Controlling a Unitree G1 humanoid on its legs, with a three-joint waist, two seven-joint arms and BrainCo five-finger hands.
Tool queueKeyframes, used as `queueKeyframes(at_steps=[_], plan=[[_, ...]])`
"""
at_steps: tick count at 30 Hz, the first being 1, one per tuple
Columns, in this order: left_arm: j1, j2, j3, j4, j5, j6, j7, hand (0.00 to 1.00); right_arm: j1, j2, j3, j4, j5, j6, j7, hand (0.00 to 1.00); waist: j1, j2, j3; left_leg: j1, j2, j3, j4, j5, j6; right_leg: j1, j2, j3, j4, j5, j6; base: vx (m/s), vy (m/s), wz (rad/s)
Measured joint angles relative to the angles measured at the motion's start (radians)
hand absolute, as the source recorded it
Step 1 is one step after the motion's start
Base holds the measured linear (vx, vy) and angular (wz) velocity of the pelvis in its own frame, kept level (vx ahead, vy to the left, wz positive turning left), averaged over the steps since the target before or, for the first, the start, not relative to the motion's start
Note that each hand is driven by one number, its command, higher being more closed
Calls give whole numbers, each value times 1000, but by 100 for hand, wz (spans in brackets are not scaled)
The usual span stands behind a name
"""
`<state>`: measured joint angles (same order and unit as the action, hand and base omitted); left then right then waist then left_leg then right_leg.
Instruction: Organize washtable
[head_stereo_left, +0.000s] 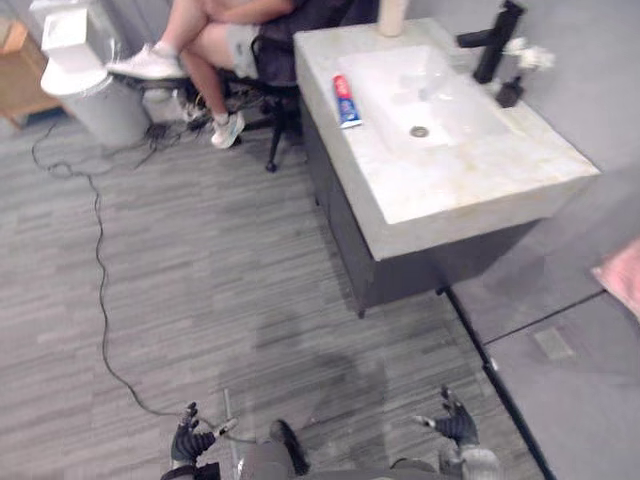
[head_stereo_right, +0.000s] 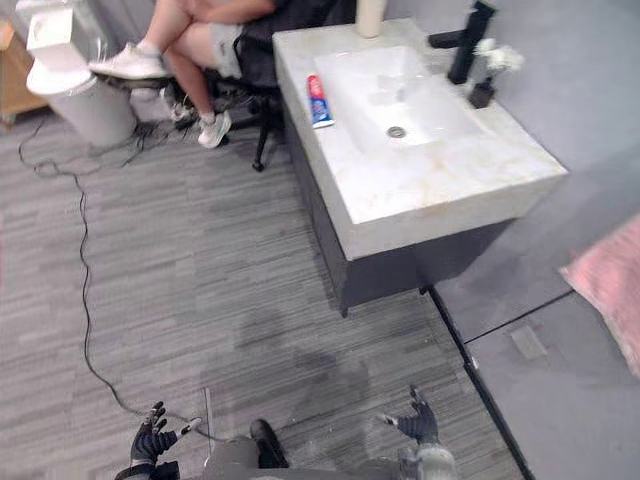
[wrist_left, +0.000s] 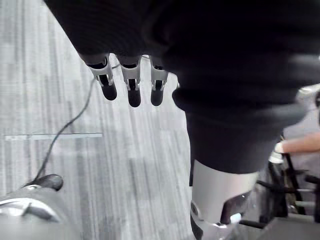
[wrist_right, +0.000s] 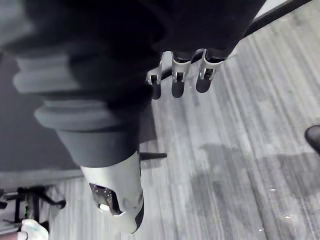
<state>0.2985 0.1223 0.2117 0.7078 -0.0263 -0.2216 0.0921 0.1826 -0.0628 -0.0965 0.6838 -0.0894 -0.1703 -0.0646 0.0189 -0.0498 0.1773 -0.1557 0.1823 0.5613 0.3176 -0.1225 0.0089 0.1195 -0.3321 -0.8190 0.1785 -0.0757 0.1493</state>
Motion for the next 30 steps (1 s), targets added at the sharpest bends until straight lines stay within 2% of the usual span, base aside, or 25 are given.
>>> queueKeyframes(at_steps=[1, 3, 4, 5, 6, 7, 10, 11, 12, 13, 14, 15, 16, 17, 18, 19, 20, 21, 22, 23, 24, 26, 27, 28, 30], plan=[[0, 0, 0, 0, 1, 1, 0, 0, -11, -2, 2, -1, -1, 0, 0, 0, -1, 1, 2, -11, -7, -15, 19, -18, 3, 1, -12, 3, 17, -2, 2, 167, 175, 57], [2, 0, 0, -4, 1, 1, -2, 0, -40, -10, 23, -2, -2, 3, 0, 0, -3, 3, 9, -16, -43, -61, 50, -75, 16, -16, -77, 92, 146, -11, -17, 156, 208, 75], [5, 4, -4, -12, 1, 1, -2, 0, -42, -26, 39, -4, -3, 3, 0, 0, -8, 9, 11, 3, -81, -114, 50, -114, 36, -90, -122, 286, 335, -1, -98, 181, 183, 88], [2, 8, -6, -15, 1, 1, -2, 0, -41, -26, 43, -4, -4, 3, 0, 0, -12, 14, 14, 9, -81, -142, 49, -128, 37, -116, -108, 384, 392, -33, -86, 280, 136, 124], [-8, 20, -9, -20, 7, 0, -1, 0, -42, -22, 72, -4, -4, 3, 3, 0, -20, 20, 26, 24, -93, -192, 45, -143, 41, -172, -35, 537, 480, -130, -56, 324, 11, 111], [-14, 30, -8, -28, 11, 0, -1, 0, -49, -20, 119, -4, -13, 3, 8, 0, -22, 8, 36, 59, -102, -219, 27, -147, 45, -227, 32, 618, 543, -198, -68, 403, -1, 105], [-19, 40, -19, -27, 21, 1, -1, 0, -62, -22, 177, -4, -30, -2, 23, 0, -37, 1, 49, 158, -110, -275, -23, -166, 32, -363, 149, 639, 545, -253, -109, 335, -40, 72], [-39, 40, -28, -22, 21, 1, -2, 0, -67, -24, 185, -4, -31, -3, 27, 0, -47, 4, 59, 204, -108, -301, -44, -173, 24, -418, 193, 633, 478, -248, -108, 404, -93, 87], [-49, 40, -37, -17, 21, 1, -2, 0, -65, -27, 188, -3, -32, -3, 28, 0, -55, 6, 61, 224, -108, -318, -54, -177, 15, -443, 208, 628, 424, -230, -114, 523, -134, 90], [-64, 41, -56, 2, 22, -1, -3, 0, -60, -30, 194, -4, -36, -2, 30, 0, -64, 5, 60, 263, -109, -342, -77, -184, -16, -474, 228, 627, 281, -148, -117, 480, -148, 98], [-79, 38, -72, 12, 23, 0, -4, 0, -54, -32, 196, -4, -39, -2, 33, 0, -78, 2, 58, 299, -111, -371, -90, -201, -43, -481, 232, 631, 179, -3, -127, 510, -170, 102], [-82, 37, -84, 12, 24, 0, -4, 0, -45, -36, 199, -4, -39, -2, 37, 0, -93, 2, 50, 317, -111, -392, -104, -205, -53, -475, 235, 632, 186, 64, -147, 563, -194, 81], [-88, 27, -98, 14, 30, -1, -5, 0, -40, -51, 206, -5, -40, -2, 47, 0, -95, 15, 32, 343, -85, -410, -119, -209, -75, -482, 248, 625, 230, 51, -193, 699, -219, 49], [-94, 16, -99, 11, 38, -3, -5, 0, -48, -56, 213, -43, -51, -1, 47, 0, -101, 42, 24, 326, -42, -422, -64, -175, -137, -486, 261, 582, 288, -23, -230, 943, -319, 38], [-95, 4, -90, 11, 38, -1, -4, 0, -40, -50, 211, -67, -67, 4, 46, 0, -116, 48, 27, 297, -17, -421, 62, -143, -162, -436, 279, 569, 285, -60, -237, 814, -283, 9], [-90, -14, -82, 7, 37, -1, -3, 0, -19, -41, 217, -97, -79, 4, 46, 0, -111, 50, 29, 265, 18, -416, 252, -71, -153, -351, 308, 577, 252, -76, -252, 592, -222, -12], [-80, -23, -82, 1, 37, -1, -3, 0, -9, -32, 224, -114, -79, 4, 44, 0, -109, 54, 30, 236, 40, -413, 354, -61, -153, -302, 328, 593, 225, -81, -258, 536, -124, -69], [-71, -42, -82, -15, 37, -2, -4, 0, 1, -12, 229, -142, -79, 3, 41, 0, -91, 50, 29, 181, 71, -378, 558, -96, -120, -203, 355, 651, 162, -102, -265, 586, -98, -79], [-71, -48, -82, -17, 37, -2, -4, 0, 0, -9, 228, -146, -79, 3, 41, 0, -83, 47, 27, 154, 79, -354, 600, -112, -115, -173, 361, 676, 141, -104, -267, 549, -66, -109], [-69, -56, -82, -35, 36, -2, -4, 0, 1, -2, 224, -149, -79, 2, 41, 0, -73, 40, 22, 99, 86, -312, 621, -130, -91, -124, 366, 723, 96, -105, -267, 408, -6, -108], [-70, -60, -82, -48, 36, -4, -3, 0, 4, 8, 220, -149, -79, 3, 41, 0, -58, 37, 21, 44, 88, -294, 590, -146, -66, -84, 366, 769, 60, -105, -267, 404, 52, -120], [-61, -67, -79, -59, 36, -4, -3, 0, 9, 13, 209, -148, -80, 6, 40, 0, -47, 34, 19, -15, 79, -301, 488, -156, -59, -37, 360, 827, 29, -107, -263, 399, 116, -104], [-56, -75, -75, -59, 36, -3, -3, 0, 16, 16, 189, -148, -81, 6, 37, 0, -36, 24, 24, -56, 47, -345, 356, -153, -64, -9, 339, 873, 25, -124, -238, 382, 207, -107], [-58, -85, -76, -60, 35, -3, -3, 0, 30, 16, 171, -146, -82, 6, 27, 0, -29, 21, 24, -80, 15, -408, 217, -135, -91, 9, 318, 907, 24, -143, -217, 370, 241, -104], [-51, -92, -85, -60, 35, -3, -1, 0, 44, 11, 141, -141, -83, 5, 16, 0, -29, 26, 20, -95, -11, -485, 46, -102, -131, 30, 295, 950, 28, -181, -186, 365, 336, -87]])
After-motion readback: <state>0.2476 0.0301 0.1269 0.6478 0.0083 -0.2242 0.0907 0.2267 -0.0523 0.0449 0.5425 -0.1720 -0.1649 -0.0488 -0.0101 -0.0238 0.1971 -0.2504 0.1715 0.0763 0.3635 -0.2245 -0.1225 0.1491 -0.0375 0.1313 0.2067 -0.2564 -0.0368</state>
